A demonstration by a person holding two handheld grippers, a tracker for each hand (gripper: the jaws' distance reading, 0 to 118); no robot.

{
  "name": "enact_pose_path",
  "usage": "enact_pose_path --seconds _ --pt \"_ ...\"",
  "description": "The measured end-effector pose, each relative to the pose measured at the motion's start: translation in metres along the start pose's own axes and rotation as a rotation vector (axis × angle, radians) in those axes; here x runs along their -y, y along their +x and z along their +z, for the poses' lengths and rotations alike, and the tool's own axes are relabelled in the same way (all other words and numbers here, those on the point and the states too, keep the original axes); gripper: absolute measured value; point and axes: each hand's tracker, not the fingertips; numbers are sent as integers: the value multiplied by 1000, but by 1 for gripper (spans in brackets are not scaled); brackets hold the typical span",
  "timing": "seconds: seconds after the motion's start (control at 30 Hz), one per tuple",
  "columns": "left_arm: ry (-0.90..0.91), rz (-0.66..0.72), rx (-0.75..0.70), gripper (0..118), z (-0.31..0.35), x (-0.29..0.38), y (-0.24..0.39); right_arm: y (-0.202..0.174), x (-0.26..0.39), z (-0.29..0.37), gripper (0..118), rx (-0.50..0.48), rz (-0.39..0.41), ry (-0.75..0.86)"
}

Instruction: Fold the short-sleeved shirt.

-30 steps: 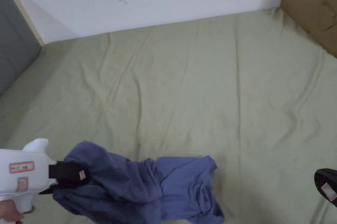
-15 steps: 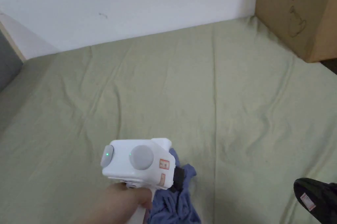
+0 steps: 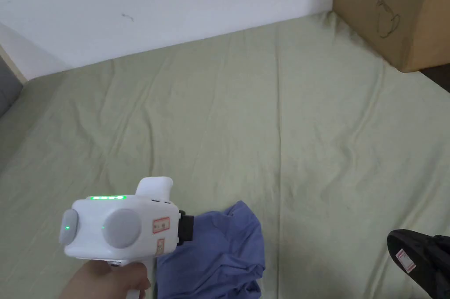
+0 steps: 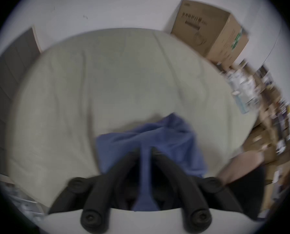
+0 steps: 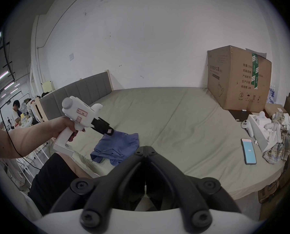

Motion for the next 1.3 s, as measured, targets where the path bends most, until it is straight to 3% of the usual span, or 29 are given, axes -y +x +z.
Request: enact_pose_path --seconds 0.03,0.17,0.3,0.43,0.53,0.7,0.87,0.97,1.03,1.2,1.23,1.3 --pt "-18 14 0 5 -7 3 2 -2 1 -2 0 -4 3 -6" --pt "-53 64 267 4 -26 11 44 -8 4 -6 0 -17 23 -29" --pt "-106 -58 258 4 -61 16 102 -13 4 -9 0 -10 25 -48" --pt "-140 -14 325 1 -87 21 120 -21 -1 -10 0 -17 35 -48" --pt "-154 126 446 1 -80 15 101 -29 -2 -21 0 -44 44 -63" --pt "67 113 447 1 3 19 36 -39 0 -75 0 -123 55 -101" --pt "190 329 447 1 60 50 -76 -40 17 -207 0 -295 -34 -233" --pt "204 403 395 1 61 73 -119 -37 38 -287 0 -205 -99 -389" --pt "182 470 401 1 54 86 -138 -35 50 -314 0 -157 -72 -443" --pt "220 601 640 3 29 104 -163 -22 59 -315 0 -198 -136 -453" --pt "238 614 691 28 20 105 -166 -22 59 -314 0 -194 -134 -459" --pt "215 612 720 105 3 101 -165 -22 59 -310 0 -195 -114 -468"
